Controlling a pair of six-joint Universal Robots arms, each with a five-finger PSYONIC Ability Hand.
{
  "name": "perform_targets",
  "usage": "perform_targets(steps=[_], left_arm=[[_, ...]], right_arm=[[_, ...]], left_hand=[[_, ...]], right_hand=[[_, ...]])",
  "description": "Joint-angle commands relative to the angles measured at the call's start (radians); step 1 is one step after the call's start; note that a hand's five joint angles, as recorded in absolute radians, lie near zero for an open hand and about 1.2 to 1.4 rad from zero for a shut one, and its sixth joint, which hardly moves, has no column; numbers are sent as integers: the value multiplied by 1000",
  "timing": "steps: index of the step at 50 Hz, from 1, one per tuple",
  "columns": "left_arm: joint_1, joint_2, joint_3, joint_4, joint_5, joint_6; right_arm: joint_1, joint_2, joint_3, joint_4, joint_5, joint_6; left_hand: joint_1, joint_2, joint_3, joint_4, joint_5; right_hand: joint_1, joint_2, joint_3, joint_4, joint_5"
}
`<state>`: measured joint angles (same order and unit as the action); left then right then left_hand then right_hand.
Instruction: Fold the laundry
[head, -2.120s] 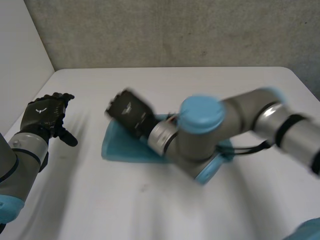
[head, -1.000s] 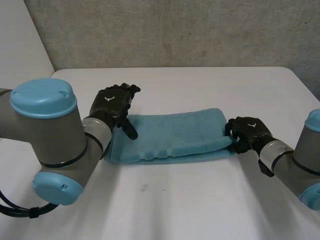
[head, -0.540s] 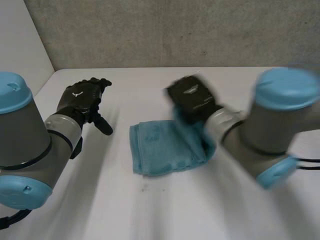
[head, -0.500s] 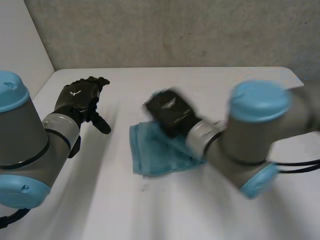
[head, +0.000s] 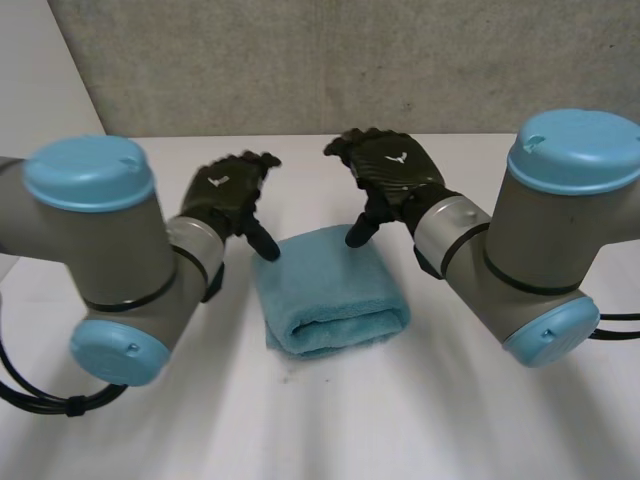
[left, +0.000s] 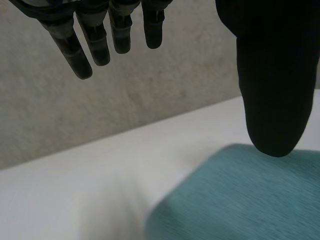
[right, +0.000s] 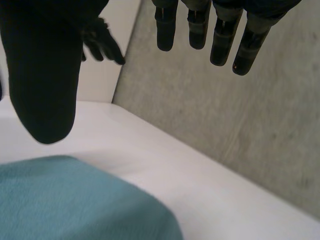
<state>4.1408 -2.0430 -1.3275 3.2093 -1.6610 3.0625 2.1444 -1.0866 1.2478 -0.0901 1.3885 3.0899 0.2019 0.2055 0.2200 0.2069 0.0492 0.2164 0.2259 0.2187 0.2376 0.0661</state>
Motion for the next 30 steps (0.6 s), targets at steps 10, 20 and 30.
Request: perform_targets(steps=[10,20,30], left_arm=[[-39,-190,-12,-155,-54,-22],[-27,-54,-9,-160,-48,-16],[45,207,73,-181,-43,-10]], right_arm=[[-87,324,-176,291,-43,18],[-100,194,-189,299,-40,-7],[-153,-114,-121,216,58,-7]], left_hand=[[-27,-31,-46,-32,-49],[-27,-31,-46,-32,-49],[-12,-15,-30,-17,-34]], right_hand=[[-42,-51,-44,-63,-66],[-42,-51,-44,-63,-66],[-42,-51,-44,-63,-66]])
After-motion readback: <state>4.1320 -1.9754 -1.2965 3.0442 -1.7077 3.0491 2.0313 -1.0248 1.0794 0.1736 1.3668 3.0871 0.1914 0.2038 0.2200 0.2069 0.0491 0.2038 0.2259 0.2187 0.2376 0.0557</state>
